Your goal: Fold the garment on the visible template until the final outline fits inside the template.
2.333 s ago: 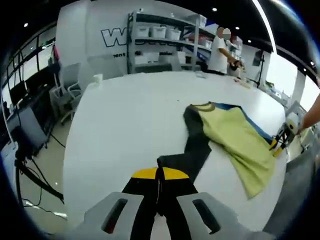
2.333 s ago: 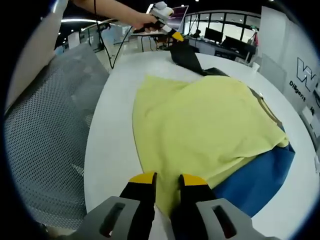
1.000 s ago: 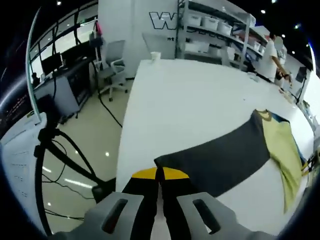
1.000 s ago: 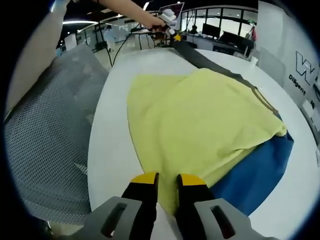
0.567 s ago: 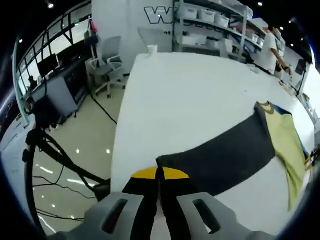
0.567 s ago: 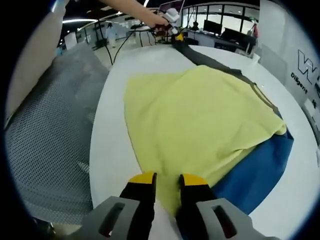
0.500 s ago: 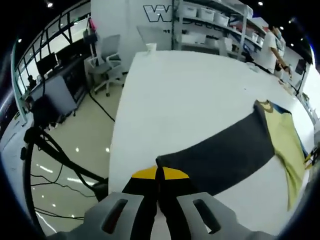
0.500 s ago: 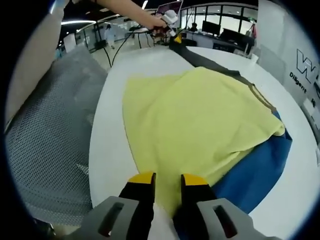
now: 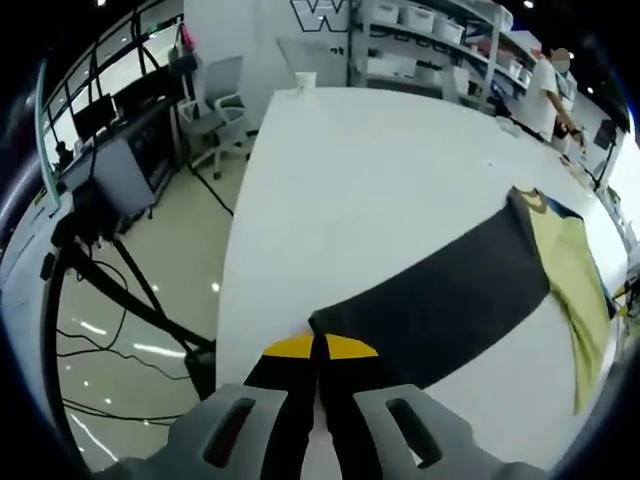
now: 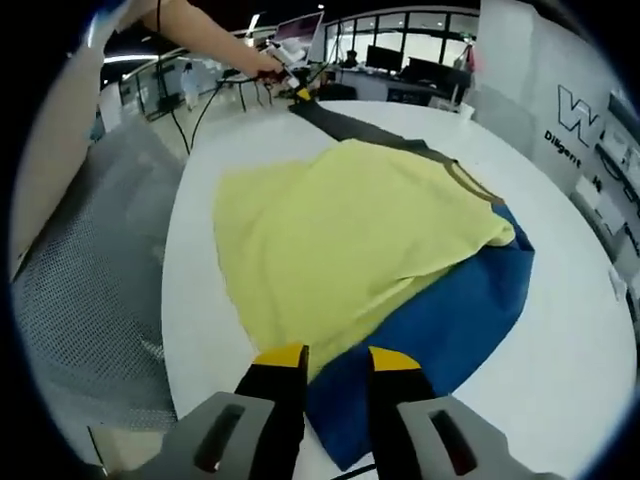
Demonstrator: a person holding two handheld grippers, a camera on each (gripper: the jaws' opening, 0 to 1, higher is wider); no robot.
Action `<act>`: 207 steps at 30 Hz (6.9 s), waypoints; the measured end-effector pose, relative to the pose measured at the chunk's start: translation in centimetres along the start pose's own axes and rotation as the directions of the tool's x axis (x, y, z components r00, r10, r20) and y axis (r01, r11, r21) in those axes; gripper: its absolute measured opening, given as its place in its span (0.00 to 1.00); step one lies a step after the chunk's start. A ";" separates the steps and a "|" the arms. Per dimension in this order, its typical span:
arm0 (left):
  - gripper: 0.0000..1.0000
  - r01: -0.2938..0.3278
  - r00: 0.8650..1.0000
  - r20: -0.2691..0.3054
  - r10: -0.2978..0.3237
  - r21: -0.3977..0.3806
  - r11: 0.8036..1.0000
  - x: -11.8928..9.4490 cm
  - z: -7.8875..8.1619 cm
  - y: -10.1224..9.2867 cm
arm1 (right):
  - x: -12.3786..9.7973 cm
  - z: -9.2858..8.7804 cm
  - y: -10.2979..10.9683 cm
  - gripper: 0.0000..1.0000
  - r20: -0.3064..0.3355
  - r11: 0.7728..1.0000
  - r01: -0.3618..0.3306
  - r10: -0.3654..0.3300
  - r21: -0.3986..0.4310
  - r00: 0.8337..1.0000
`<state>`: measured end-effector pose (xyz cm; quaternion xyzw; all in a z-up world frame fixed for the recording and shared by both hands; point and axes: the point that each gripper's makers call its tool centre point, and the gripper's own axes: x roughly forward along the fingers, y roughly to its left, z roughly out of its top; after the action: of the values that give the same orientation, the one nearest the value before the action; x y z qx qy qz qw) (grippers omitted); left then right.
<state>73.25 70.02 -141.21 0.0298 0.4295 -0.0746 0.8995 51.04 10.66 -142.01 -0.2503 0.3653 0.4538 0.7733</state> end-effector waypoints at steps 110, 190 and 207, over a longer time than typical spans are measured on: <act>0.15 0.131 0.991 -0.005 -0.131 0.083 0.988 -0.1 -1.5 -9.5 | -11.6 -7.7 -24.3 0.00 0.024 0.535 0.365 -0.587 0.762 0.810; 0.12 0.145 0.989 -0.019 -0.144 0.135 0.980 0.1 -0.3 -11.5 | -11.5 -16.9 -22.9 0.18 -0.179 0.531 0.457 -0.493 0.713 0.852; 0.12 0.139 0.988 -0.084 -0.126 0.171 0.975 1.3 -1.4 -11.5 | -10.2 -18.9 -23.8 0.16 -0.268 0.418 0.480 -0.471 0.771 0.841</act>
<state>71.16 58.67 -143.01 0.0830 0.4545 -0.1711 0.8702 62.40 -19.24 -144.09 0.0393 0.4494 -0.0053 0.8925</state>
